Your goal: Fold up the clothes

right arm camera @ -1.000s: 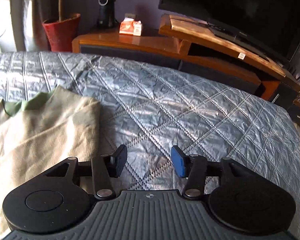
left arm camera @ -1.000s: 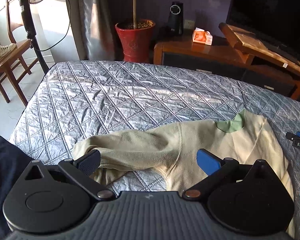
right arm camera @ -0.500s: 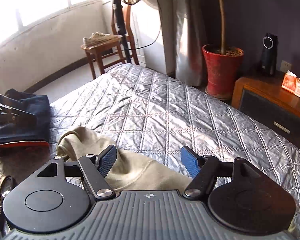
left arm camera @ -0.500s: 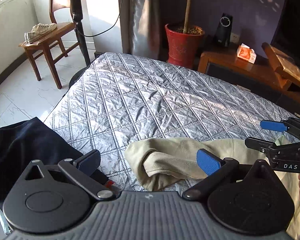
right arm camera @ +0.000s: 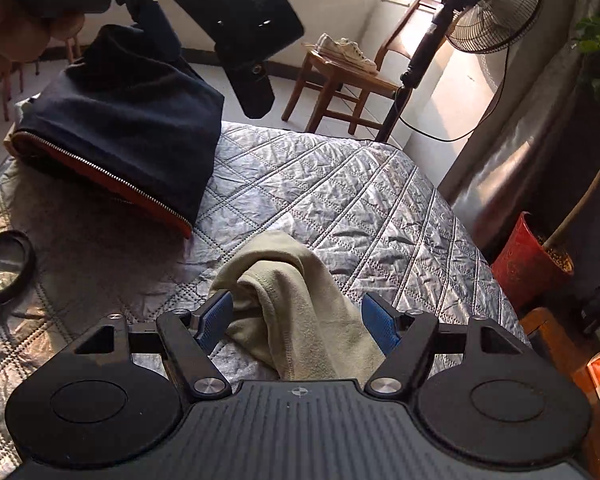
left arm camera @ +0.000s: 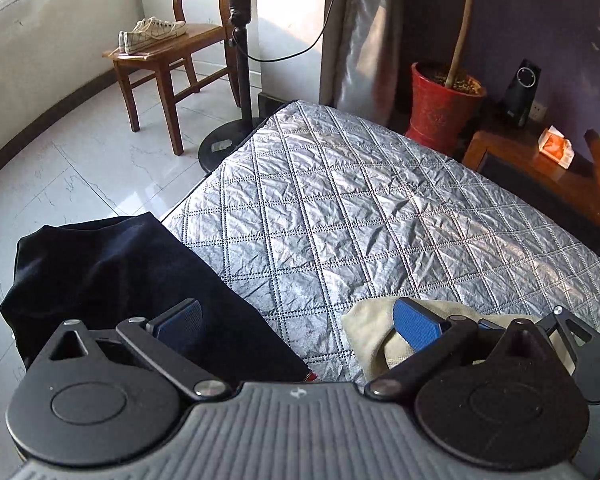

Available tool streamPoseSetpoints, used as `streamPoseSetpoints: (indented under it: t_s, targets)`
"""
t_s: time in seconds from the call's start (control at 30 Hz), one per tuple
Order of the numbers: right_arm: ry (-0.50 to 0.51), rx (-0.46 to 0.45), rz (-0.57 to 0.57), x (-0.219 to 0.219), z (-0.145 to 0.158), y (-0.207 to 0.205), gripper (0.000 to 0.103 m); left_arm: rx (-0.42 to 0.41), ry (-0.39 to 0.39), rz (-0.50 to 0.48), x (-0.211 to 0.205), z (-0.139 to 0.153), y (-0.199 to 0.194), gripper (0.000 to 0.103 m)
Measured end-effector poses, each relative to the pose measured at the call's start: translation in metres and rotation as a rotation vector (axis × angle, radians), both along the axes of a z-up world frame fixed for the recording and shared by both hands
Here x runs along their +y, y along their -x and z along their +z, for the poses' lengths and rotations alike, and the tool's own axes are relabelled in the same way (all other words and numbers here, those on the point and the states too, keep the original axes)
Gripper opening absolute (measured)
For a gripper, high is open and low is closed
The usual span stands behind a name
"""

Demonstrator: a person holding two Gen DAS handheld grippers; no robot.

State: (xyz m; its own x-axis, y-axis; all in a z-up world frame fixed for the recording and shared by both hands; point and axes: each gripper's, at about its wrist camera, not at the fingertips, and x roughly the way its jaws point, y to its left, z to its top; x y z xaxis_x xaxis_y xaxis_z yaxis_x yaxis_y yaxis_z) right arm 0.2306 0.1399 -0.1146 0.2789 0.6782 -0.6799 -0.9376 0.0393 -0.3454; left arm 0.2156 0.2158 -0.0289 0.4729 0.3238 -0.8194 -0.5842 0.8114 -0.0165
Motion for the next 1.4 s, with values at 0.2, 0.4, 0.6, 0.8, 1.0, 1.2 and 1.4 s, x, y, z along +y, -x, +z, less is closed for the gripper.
streamPoseSetpoints:
  t_s: [0.2,0.4,0.6,0.8,1.0,1.2,1.4]
  targets:
    - [0.130,-0.261,0.046,0.038,-0.031,0.027,0.075,-0.014,0.029,0.017,0.009,-0.001,0.002,0.102]
    - [0.063,-0.299,-0.047,0.053,-0.034,0.025,0.008,-0.030,0.068,0.046,0.019,0.000,0.005,0.102]
    - [-0.541,0.292,-0.531,-0.033,0.047,-0.045,0.007,-0.036,0.076,0.062,0.020,0.001,0.006,0.102]
    - [-1.087,0.823,-1.098,-0.208,0.000,-0.025,0.009,-0.035,0.060,0.019,0.005,0.003,0.000,0.102]
    - [-0.691,0.878,-1.285,-0.249,-0.064,0.037,0.022,-0.023,0.042,-0.013,-0.008,0.001,-0.004,0.102]
    - [-0.560,0.537,-1.167,-0.270,-0.014,0.035,0.076,-0.012,0.039,-0.034,-0.017,-0.002,-0.009,0.102]
    - [-0.480,0.460,-1.191,-0.303,0.018,-0.036,0.076,-0.005,0.047,-0.077,-0.033,-0.004,-0.017,0.102]
